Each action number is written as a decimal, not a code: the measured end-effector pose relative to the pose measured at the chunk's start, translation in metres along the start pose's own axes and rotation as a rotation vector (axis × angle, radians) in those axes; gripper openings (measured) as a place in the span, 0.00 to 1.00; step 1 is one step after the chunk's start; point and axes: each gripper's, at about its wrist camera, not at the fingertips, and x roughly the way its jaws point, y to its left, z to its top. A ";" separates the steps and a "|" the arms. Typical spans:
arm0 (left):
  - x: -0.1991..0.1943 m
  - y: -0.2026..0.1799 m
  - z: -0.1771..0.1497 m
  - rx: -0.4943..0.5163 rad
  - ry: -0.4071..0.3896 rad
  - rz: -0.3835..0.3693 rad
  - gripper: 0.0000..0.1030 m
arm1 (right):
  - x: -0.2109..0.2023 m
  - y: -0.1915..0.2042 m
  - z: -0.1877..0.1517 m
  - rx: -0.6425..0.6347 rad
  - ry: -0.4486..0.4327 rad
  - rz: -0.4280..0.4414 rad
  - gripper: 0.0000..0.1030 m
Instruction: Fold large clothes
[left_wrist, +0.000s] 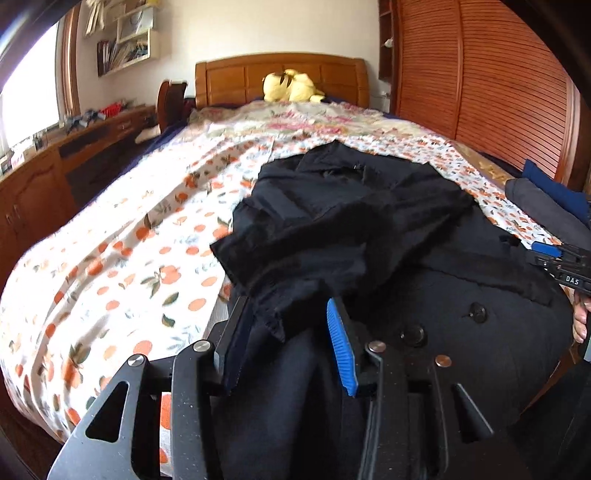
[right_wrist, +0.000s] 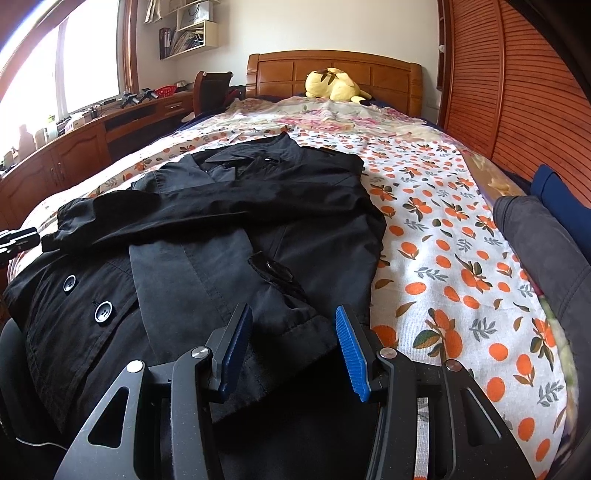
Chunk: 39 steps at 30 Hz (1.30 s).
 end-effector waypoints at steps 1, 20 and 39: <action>0.002 0.001 -0.002 -0.007 0.010 -0.002 0.42 | 0.000 0.001 0.000 -0.001 0.001 0.000 0.48; -0.041 -0.012 -0.008 -0.014 -0.020 -0.113 0.03 | 0.002 0.000 0.000 -0.005 0.011 -0.002 0.48; -0.051 0.005 -0.019 -0.015 -0.047 -0.094 0.83 | 0.001 0.001 0.002 0.009 -0.013 0.011 0.48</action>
